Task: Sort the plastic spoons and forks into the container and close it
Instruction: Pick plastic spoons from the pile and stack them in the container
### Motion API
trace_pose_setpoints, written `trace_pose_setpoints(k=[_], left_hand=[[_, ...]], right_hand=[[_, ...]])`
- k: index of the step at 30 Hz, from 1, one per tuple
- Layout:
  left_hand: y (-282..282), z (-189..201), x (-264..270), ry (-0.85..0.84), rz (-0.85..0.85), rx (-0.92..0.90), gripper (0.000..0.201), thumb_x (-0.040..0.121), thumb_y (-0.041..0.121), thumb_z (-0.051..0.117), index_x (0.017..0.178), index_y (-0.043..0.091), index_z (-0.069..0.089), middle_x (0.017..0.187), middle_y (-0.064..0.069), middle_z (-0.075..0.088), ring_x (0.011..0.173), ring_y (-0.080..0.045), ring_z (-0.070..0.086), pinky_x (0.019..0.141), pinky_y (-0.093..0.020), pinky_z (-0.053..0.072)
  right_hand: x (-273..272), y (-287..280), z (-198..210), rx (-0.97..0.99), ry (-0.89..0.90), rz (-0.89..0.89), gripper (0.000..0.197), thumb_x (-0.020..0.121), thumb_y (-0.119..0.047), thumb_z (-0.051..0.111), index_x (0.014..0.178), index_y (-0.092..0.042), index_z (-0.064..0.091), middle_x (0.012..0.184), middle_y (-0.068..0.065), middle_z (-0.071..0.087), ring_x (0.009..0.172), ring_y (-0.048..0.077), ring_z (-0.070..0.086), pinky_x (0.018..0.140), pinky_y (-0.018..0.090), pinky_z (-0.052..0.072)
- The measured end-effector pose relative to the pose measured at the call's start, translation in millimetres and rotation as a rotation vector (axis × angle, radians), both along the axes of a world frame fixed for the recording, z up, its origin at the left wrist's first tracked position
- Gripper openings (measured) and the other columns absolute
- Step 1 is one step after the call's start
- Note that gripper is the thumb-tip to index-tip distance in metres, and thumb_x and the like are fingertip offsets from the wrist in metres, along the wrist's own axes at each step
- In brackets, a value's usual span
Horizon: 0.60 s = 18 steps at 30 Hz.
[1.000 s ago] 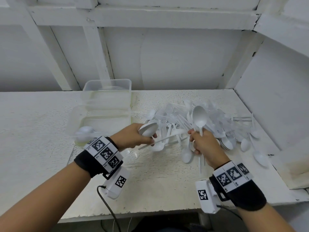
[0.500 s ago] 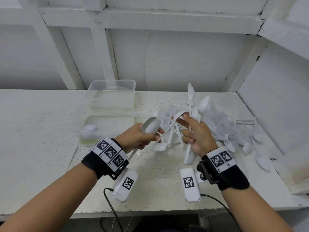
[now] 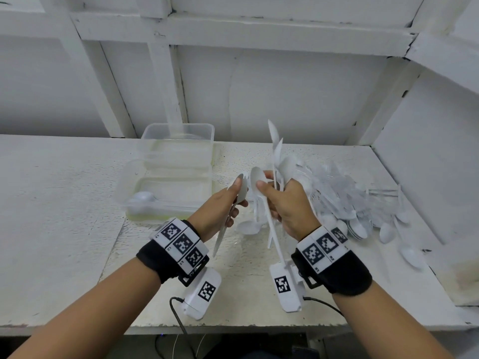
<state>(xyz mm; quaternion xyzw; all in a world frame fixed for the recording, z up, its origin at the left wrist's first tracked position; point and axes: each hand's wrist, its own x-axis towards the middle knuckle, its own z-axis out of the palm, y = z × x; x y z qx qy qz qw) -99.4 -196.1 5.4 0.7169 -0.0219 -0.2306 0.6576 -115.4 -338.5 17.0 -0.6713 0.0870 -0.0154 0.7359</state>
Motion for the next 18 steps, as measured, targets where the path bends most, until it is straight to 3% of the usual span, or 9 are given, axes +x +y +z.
trace_pose_setpoints(k=[3,4,6,9,13,18], left_hand=[[-3.7,1.3,-3.4,-0.063,-0.010,-0.023,0.041,0.096,0.051,0.029,0.099,0.027,0.062,0.074,0.009,0.051,0.061,-0.010,0.034,0.056,-0.023,0.033],[-5.1,2.0,-3.9,-0.060,0.015,-0.058,0.037,0.099,0.043,0.029,0.090,0.028,0.062,0.069,0.009,0.050,0.062,-0.010,0.035,0.057,-0.024,0.033],[-6.0,2.3,-3.2,-0.028,0.084,-0.135,0.030,0.101,0.031,0.032,0.083,0.024,0.055,0.070,0.005,0.046,0.064,-0.011,0.038,0.058,-0.025,0.034],[-5.2,-1.5,-1.7,-0.041,0.100,-0.143,0.018,0.100,0.028,0.039,0.097,0.021,0.054,0.077,0.005,0.049,0.065,-0.011,0.040,0.059,-0.024,0.036],[-7.0,-8.5,-2.5,-0.065,0.090,-0.104,0.012,0.097,0.021,0.045,0.107,0.014,0.049,0.080,0.003,0.049,0.064,-0.010,0.042,0.056,-0.023,0.039],[-7.7,-11.7,-1.4,-0.076,0.155,-0.084,0.007,0.095,0.012,0.048,0.092,0.008,0.054,0.073,-0.001,0.050,0.056,-0.009,0.046,0.050,-0.020,0.043]], right_hand=[[-0.4,11.3,-6.8,-0.050,0.014,-0.005,0.017,0.090,-0.010,0.059,0.107,-0.012,0.061,0.073,0.006,0.062,0.049,0.003,0.058,0.039,0.015,0.041],[-0.5,14.2,-9.3,-0.064,0.020,-0.007,0.015,0.090,-0.011,0.059,0.104,-0.016,0.062,0.076,0.008,0.064,0.056,0.008,0.061,0.042,0.017,0.043],[0.0,17.2,-13.5,-0.063,0.030,-0.020,0.011,0.091,-0.013,0.058,0.097,-0.020,0.063,0.072,0.009,0.059,0.052,0.012,0.053,0.040,0.018,0.040],[0.8,15.6,-16.9,-0.027,0.049,-0.059,0.005,0.090,-0.015,0.059,0.094,-0.013,0.063,0.065,0.008,0.053,0.045,0.010,0.047,0.037,0.017,0.036],[0.6,12.0,-19.5,-0.029,0.033,-0.057,0.004,0.089,-0.019,0.062,0.087,-0.016,0.062,0.071,0.012,0.057,0.056,0.018,0.054,0.043,0.020,0.042],[-0.5,9.9,-20.9,-0.072,0.025,-0.050,0.023,0.088,-0.022,0.063,0.083,0.000,0.059,0.065,0.013,0.040,0.049,0.020,0.037,0.040,0.019,0.031]])
